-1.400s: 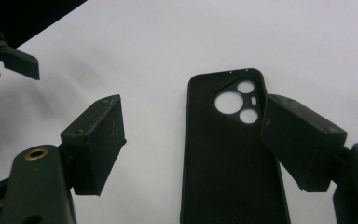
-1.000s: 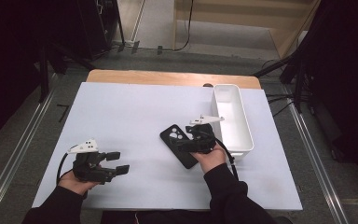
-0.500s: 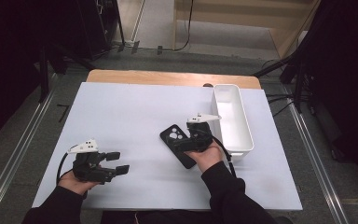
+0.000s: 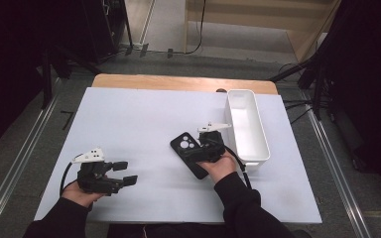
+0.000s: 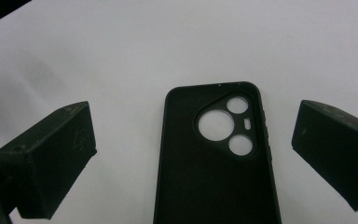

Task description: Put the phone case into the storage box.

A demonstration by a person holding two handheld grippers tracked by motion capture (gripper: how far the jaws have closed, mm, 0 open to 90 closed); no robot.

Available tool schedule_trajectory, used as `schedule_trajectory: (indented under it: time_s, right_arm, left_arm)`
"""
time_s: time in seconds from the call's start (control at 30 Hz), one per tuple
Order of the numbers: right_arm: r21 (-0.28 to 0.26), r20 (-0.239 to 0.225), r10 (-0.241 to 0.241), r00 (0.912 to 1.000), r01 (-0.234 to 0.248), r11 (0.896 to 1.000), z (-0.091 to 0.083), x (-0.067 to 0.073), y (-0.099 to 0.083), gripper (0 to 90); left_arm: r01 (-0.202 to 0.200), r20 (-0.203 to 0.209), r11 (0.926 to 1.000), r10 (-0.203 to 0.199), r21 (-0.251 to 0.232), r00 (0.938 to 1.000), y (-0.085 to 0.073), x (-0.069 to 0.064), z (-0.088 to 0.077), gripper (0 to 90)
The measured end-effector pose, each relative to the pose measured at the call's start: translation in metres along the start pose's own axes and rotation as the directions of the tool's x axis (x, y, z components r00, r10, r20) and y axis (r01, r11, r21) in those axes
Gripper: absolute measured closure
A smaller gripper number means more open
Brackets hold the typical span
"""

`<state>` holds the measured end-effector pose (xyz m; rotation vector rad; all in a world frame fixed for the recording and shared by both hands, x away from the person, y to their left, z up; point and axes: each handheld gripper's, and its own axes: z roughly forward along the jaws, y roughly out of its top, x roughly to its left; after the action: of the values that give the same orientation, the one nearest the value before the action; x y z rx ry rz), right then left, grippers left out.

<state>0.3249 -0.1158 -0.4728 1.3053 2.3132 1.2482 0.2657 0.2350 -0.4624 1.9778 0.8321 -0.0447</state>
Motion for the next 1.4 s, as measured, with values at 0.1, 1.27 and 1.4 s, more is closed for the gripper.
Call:
schedule_trajectory:
  time_s: [0.1,1.27,1.4]
  right_arm:
    - [0.009,-0.002,0.010,0.9999,-0.010,1.000,0.003,-0.002,-0.005,0.0]
    - [0.118,0.113,-0.075,0.9908,0.062,0.991,0.026,0.001,-0.043,0.0]
    - [0.120,0.170,-0.103,0.9801,0.083,0.989,0.027,0.006,-0.044,6.5]
  left_arm:
    - [-0.002,0.002,1.0000,0.002,-0.002,1.0000,0.000,0.000,0.000,24.5]
    - [0.008,0.009,1.0000,-0.008,0.000,0.9999,0.000,0.002,0.001,24.5]
    - [0.013,0.008,0.9999,-0.013,-0.003,0.9999,-0.001,0.003,0.001,24.5]
